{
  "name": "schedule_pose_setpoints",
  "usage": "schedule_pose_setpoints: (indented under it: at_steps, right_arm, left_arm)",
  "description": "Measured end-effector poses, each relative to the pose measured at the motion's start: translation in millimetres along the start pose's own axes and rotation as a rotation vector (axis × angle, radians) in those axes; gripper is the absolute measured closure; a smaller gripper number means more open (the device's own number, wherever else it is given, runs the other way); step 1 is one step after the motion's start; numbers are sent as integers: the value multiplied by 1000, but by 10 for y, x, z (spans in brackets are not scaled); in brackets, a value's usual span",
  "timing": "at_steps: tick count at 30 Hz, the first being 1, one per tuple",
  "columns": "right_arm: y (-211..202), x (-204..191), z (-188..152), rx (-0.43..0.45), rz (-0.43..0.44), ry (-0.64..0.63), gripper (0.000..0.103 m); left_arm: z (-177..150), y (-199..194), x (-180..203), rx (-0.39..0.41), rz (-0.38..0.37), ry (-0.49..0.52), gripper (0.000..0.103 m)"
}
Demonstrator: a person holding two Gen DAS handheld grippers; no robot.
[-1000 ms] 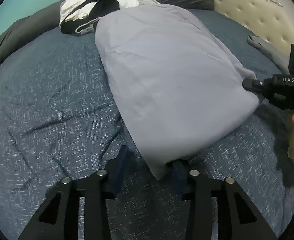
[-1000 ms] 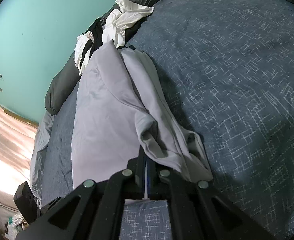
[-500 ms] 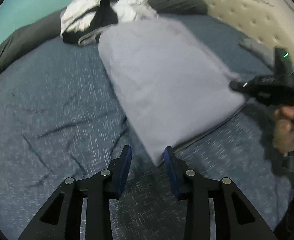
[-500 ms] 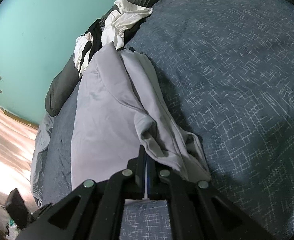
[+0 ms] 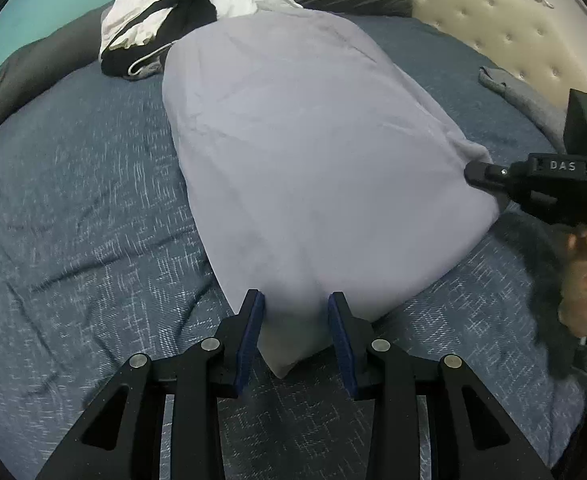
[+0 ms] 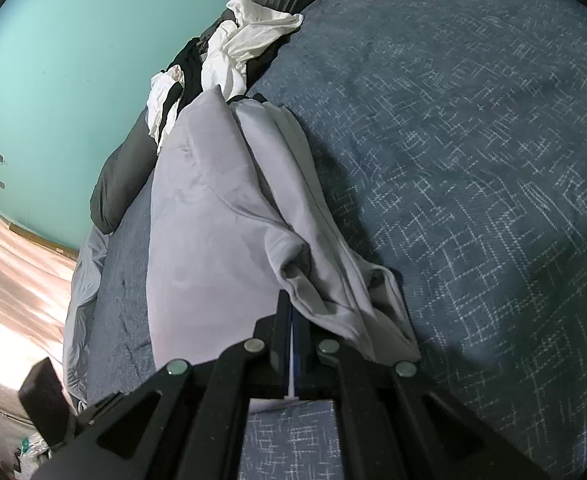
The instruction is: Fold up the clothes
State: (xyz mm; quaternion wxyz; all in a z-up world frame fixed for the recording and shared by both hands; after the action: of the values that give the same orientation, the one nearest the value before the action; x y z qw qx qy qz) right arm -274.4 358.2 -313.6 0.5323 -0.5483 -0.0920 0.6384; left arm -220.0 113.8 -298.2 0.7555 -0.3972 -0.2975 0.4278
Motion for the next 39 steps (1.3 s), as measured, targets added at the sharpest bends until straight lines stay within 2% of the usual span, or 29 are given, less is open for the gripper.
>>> schedule_pose_setpoints:
  at_steps: [4,7,10,13,17,19,23,29,35,38,39]
  right_arm:
    - [-46,15,13,19,-19,-2,103]
    - [-147,35,55,63,-56,-3,103]
    - [-285,-58,109,118,-44,-41,103]
    - [-347,-172,128,136,-25,-91,103]
    - [-374,-285,110,166,-74,-158,102]
    - [-420,-391,136,171,-56,-200,101]
    - [-289,-759,211,87,-25,-352,101]
    - [194,-1118,396,-73,-87,-496,101]
    - [755,-1002,526,-217,-229,-534,102]
    - [869,-933,543,-263,-251,-533,103]
    - [821,-985,581,-249,-251,-545,103]
  left_arm:
    - [27,-1,44,-9,13,15,66]
    - [49,-126,29,14,-2,-4,65]
    - [63,-237,-16,39,-30,-39,65]
    - [89,-341,-70,67,-62,-75,65]
    - [118,-421,-168,99,-94,-109,63]
    - [139,-423,-265,109,-105,-125,62]
    - [210,-367,-473,118,-117,-163,61]
    - [509,-209,-586,105,-147,-182,60]
    - [600,116,-602,39,-161,-170,60]
    - [609,178,-621,30,-175,-174,60]
    - [607,183,-629,31,-180,-177,60]
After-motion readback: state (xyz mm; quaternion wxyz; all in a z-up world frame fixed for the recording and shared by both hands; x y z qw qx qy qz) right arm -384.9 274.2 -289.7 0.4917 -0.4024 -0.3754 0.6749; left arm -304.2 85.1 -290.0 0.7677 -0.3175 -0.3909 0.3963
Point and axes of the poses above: each gripper's, at about its wrist camera, not at the fingertips, and y roughly the way its jaws point, x to its right, z to its top, the point moved 2 cm from there along y, roughly the way its jaws point, and after that the axes turned 4 degrees about -z, right-handed, at the moved point
